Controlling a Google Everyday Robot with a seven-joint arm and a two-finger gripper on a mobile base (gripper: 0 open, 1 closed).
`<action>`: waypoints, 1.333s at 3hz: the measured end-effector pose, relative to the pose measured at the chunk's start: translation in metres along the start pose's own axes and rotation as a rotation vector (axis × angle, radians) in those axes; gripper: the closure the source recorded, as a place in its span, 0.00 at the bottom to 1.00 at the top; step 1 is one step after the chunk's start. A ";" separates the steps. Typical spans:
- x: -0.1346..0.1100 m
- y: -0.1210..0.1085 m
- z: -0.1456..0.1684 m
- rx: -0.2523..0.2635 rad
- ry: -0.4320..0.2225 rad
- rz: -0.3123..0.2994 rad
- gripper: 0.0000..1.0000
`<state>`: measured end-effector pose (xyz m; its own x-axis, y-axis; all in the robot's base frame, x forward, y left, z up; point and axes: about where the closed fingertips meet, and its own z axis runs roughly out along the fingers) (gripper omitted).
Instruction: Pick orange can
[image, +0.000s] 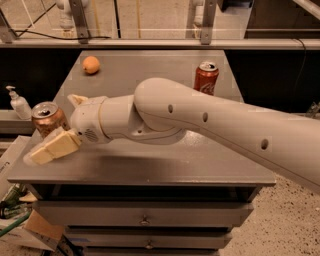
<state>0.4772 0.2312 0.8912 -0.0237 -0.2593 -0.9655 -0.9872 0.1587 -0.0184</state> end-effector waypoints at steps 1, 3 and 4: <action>0.003 0.006 0.022 -0.030 0.029 0.006 0.00; 0.004 0.012 0.038 -0.042 0.040 0.046 0.39; 0.002 0.013 0.039 -0.039 0.038 0.060 0.62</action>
Offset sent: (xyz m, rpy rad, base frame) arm -0.0031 0.0426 -0.0202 -0.0388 0.0780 0.0325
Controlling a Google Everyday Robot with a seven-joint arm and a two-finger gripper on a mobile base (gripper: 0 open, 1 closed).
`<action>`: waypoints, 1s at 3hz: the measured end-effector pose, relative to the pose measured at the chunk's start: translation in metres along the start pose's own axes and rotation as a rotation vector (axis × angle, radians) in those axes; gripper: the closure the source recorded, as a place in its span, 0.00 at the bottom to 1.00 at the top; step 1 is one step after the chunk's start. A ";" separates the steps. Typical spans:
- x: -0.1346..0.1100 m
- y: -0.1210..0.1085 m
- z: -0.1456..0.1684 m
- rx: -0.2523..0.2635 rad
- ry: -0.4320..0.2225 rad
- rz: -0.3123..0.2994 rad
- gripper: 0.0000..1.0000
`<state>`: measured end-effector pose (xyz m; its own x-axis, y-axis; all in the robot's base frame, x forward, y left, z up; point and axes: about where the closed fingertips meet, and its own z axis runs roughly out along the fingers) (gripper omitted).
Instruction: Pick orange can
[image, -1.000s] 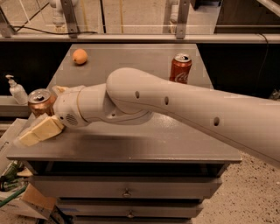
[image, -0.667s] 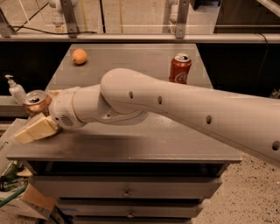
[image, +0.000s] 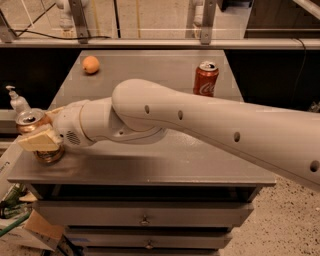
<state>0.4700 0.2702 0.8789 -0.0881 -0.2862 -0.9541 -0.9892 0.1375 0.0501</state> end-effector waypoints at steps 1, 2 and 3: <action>-0.004 -0.002 -0.004 0.017 -0.025 0.017 0.85; -0.018 -0.014 -0.019 0.062 -0.088 0.021 1.00; -0.034 -0.037 -0.041 0.119 -0.142 0.007 1.00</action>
Offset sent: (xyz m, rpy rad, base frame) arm 0.0346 -0.0414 0.0437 0.1611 -0.0406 -0.1441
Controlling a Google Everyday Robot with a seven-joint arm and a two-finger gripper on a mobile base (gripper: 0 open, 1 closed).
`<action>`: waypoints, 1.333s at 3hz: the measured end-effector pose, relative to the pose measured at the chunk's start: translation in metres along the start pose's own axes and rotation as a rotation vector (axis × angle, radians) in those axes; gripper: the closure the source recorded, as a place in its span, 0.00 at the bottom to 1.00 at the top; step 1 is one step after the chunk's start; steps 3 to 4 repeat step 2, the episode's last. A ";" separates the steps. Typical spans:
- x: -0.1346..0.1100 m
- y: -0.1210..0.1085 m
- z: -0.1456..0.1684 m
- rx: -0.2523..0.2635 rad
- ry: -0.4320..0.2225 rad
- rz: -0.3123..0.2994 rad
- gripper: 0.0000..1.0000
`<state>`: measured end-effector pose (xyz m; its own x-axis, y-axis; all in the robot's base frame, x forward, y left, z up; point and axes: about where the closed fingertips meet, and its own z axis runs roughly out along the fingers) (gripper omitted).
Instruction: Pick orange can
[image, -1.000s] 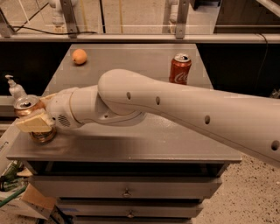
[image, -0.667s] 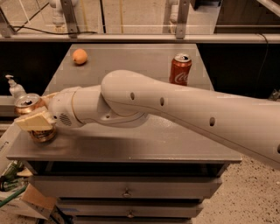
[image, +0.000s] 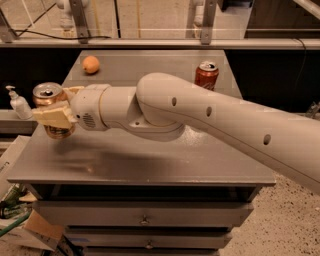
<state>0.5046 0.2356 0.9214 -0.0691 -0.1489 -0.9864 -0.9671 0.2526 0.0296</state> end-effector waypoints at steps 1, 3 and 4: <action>-0.018 -0.023 -0.025 0.063 -0.055 0.001 1.00; -0.018 -0.023 -0.025 0.062 -0.055 0.001 1.00; -0.018 -0.023 -0.025 0.062 -0.055 0.001 1.00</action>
Offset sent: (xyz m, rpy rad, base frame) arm 0.0147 -0.0216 0.0184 0.0436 -0.0187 -0.0515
